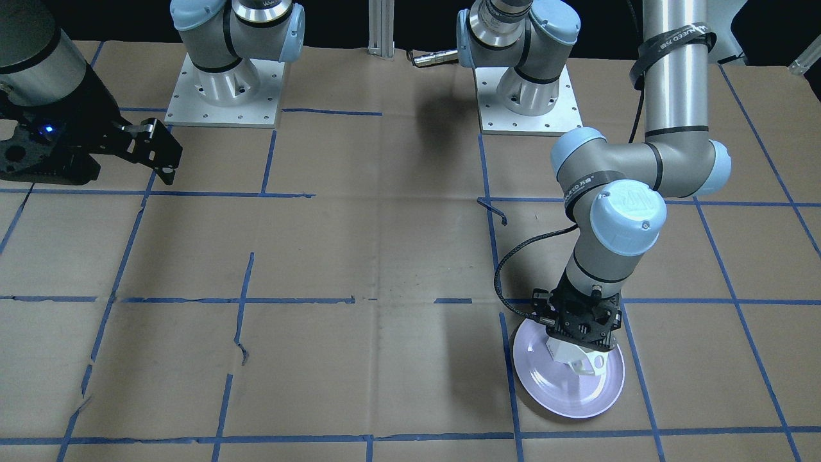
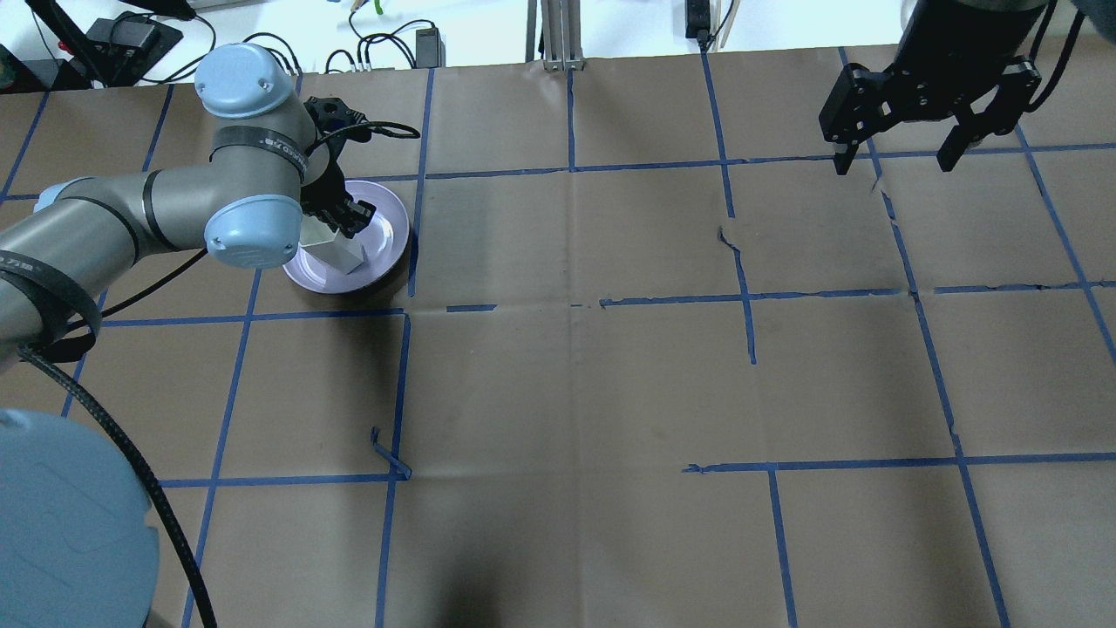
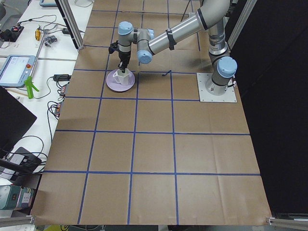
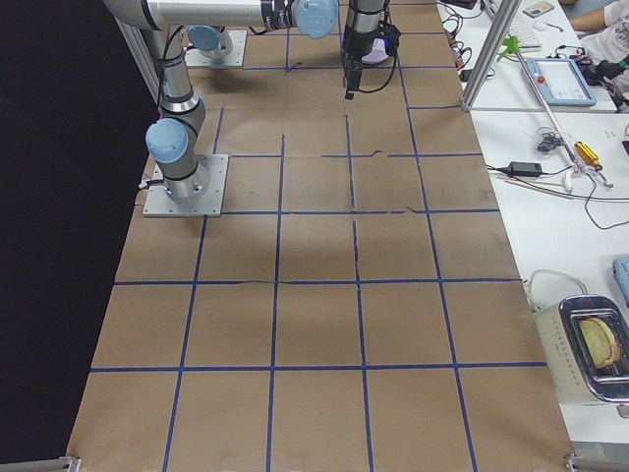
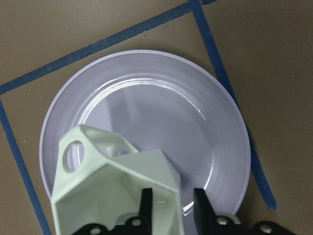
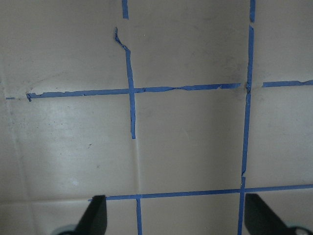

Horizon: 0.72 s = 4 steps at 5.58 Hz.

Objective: Flip cup and place on plate
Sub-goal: 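Lower the mug upright onto the plate and open the left gripper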

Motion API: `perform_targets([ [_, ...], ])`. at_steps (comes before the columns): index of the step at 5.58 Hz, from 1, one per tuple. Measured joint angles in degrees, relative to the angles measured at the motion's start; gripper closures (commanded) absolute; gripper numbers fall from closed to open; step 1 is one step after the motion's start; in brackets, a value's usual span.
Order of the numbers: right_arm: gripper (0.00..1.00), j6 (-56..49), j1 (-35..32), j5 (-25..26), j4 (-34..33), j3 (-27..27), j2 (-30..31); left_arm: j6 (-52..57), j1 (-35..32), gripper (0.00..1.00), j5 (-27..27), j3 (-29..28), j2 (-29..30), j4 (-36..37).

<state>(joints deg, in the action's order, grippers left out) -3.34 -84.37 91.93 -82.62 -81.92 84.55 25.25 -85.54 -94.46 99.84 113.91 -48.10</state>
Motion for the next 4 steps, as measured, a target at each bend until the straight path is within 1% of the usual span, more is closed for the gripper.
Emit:
perform_targets([
  [1, 0.00, 0.00, 0.00, 0.00, 0.00, 0.00, 0.00, -0.47, -0.14, 0.01, -0.08, -0.09, -0.55, -0.28],
  [2, 0.00, 0.00, 0.00, 0.00, 0.00, 0.00, 0.00, -0.81, -0.33, 0.01, -0.10, -0.62, -2.05, -2.09],
  [3, 0.00, 0.00, 0.00, 0.00, 0.00, 0.00, 0.00, -2.86, -0.54, 0.01, -0.11, -1.40, -4.66, -6.00],
  [4, 0.00, 0.00, 0.00, 0.00, 0.00, 0.00, -0.01, -6.85, -0.98, 0.01, 0.77, -1.89, -8.69, -11.26],
])
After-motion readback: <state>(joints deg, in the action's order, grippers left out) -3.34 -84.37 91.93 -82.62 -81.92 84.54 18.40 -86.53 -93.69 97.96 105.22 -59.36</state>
